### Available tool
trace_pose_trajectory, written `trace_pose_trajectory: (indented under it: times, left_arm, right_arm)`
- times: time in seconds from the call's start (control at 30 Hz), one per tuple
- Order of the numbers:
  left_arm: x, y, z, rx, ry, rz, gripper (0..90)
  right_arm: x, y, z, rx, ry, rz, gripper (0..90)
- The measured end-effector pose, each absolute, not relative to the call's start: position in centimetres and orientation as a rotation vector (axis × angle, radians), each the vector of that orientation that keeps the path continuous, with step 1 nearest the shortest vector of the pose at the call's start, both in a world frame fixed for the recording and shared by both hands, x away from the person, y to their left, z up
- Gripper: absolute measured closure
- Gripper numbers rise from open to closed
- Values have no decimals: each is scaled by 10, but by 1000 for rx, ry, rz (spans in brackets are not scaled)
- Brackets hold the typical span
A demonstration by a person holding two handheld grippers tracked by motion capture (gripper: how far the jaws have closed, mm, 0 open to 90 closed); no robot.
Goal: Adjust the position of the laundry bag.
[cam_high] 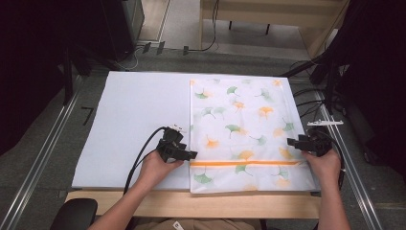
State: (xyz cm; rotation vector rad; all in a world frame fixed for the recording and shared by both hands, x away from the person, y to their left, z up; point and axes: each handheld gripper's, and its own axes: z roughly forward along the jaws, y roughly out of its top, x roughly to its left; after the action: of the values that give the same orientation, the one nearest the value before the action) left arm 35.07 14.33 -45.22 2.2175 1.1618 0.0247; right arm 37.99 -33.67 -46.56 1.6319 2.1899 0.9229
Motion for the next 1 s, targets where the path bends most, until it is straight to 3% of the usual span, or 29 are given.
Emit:
trace_pose_trajectory:
  times: [0.23, 0.3, 0.33, 0.5, 0.53, 0.57, 0.6, 0.67, 1.0]
  left_arm:
    - [350, 139, -454, 2221, 1140, 28, 502]
    - [350, 139, -454, 2231, 1131, 44, 568]
    - [352, 139, -455, 2206, 1149, -12, 615]
    - [356, 142, -455, 2213, 1166, -15, 762]
    - [357, 143, -455, 2215, 1166, -17, 805]
    - [357, 143, -456, 2218, 1160, -20, 805]
    - [357, 143, -457, 2215, 1154, -34, 865]
    - [357, 141, -457, 2227, 1136, -18, 900]
    - [359, 143, -455, 2237, 1124, -35, 900]
  right_arm:
    - [384, -334, -472, 1651, 2217, 894, 430]
    - [384, -333, -472, 1648, 2216, 887, 449]
    - [383, -331, -471, 1642, 2219, 900, 501]
    - [383, -326, -470, 1635, 2244, 912, 601]
    - [384, -324, -470, 1647, 2239, 904, 677]
    - [384, -324, -470, 1647, 2239, 904, 677]
    - [384, -323, -469, 1661, 2234, 897, 733]
    - [384, -322, -468, 1698, 2235, 889, 833]
    - [386, -320, -467, 1736, 2243, 907, 898]
